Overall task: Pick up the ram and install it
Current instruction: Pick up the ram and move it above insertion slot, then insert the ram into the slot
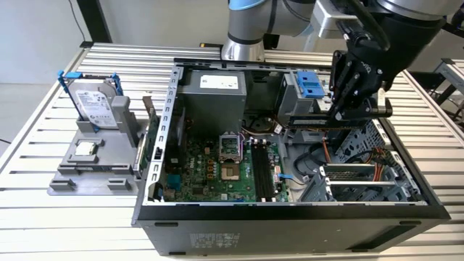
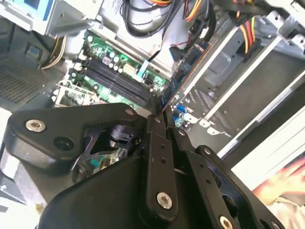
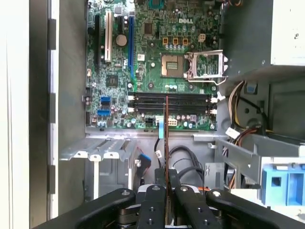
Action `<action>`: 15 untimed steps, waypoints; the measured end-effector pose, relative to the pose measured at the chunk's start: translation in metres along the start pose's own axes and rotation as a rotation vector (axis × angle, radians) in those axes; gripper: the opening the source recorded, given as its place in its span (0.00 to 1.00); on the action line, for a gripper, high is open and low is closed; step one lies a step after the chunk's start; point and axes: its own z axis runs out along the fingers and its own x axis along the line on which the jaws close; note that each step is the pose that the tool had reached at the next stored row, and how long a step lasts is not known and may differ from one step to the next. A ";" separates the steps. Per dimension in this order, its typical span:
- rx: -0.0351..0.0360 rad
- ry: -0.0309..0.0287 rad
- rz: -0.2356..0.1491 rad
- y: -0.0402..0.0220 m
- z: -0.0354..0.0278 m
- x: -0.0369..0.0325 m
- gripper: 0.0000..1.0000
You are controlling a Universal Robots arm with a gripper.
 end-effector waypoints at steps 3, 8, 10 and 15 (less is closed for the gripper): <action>0.0000 0.0000 0.000 -0.0081 -0.0002 0.0000 0.00; -0.0011 -0.0001 0.000 -0.0151 -0.0003 -0.0001 0.00; -0.0014 0.0000 0.000 -0.0125 -0.0002 -0.0001 0.00; 0.0001 0.0000 0.000 0.0098 0.0028 -0.0012 0.00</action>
